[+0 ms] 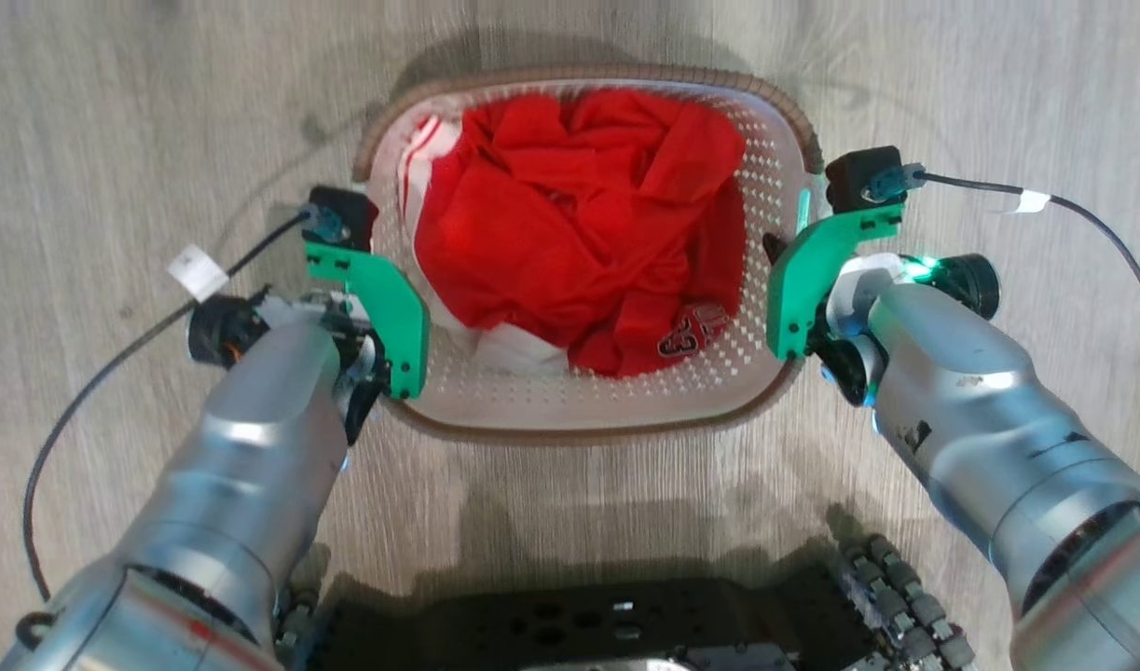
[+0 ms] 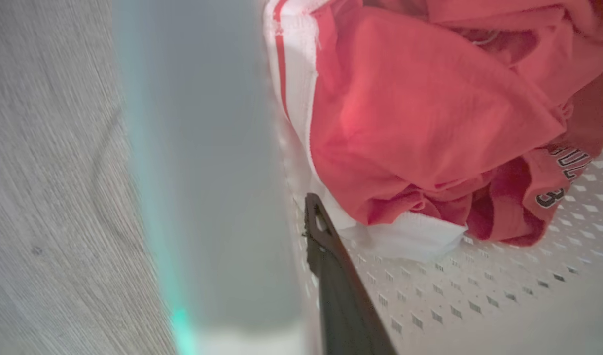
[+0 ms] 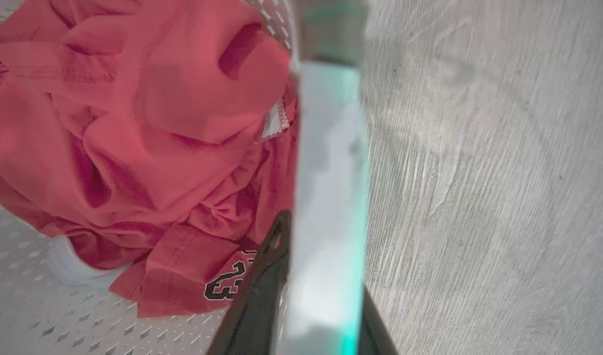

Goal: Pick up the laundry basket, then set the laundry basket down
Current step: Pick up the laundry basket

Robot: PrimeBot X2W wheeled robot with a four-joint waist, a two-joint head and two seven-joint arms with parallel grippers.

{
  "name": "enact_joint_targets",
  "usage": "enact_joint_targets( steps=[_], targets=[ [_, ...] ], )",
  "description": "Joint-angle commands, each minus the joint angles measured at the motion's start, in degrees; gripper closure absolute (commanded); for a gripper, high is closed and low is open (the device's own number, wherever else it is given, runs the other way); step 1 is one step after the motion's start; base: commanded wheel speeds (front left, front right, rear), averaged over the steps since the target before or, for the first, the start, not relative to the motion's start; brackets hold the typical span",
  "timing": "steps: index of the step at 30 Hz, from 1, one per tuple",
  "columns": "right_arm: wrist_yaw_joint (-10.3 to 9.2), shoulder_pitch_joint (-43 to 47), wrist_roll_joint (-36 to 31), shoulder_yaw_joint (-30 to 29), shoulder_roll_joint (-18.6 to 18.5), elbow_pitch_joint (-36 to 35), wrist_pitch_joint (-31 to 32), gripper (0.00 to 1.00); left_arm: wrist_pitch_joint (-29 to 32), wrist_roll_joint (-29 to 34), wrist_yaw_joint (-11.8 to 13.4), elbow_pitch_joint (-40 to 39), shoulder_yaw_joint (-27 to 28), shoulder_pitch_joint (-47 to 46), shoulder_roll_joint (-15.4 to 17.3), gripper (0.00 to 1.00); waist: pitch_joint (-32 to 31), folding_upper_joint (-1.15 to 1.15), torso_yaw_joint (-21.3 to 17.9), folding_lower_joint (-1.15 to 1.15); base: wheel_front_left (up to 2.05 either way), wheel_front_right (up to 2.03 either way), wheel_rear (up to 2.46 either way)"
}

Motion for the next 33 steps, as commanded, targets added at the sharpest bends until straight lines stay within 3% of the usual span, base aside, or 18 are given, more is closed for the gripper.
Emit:
enact_joint_targets(
  steps=[1, 21, 33],
  targets=[
    [0.40, 2.9, -0.7, 2.5, -0.7, -0.2, 1.0, 1.00, 0.6, 0.9, -0.3, -0.4, -1.8, 2.7, 1.5, 1.00, -2.7, 0.00, 0.2, 0.00, 0.00, 0.00, 0.00],
    [0.40, 11.8, 4.7, 8.4, -3.4, -3.3, 9.0, 1.00, 7.0, -6.2, 1.1, -4.8, -9.7, 14.1, 1.5, 1.00, -23.8, 0.00, 2.2, 0.00, 0.00, 0.00, 0.00],
    [0.40, 18.2, 9.9, 13.4, -4.0, -6.9, 17.6, 1.00, 17.1, -10.0, -1.6, -5.1, -16.0, 19.5, 1.5, 1.00, -39.1, 0.00, 2.9, 0.00, 0.00, 0.00, 0.00]
  ],
)
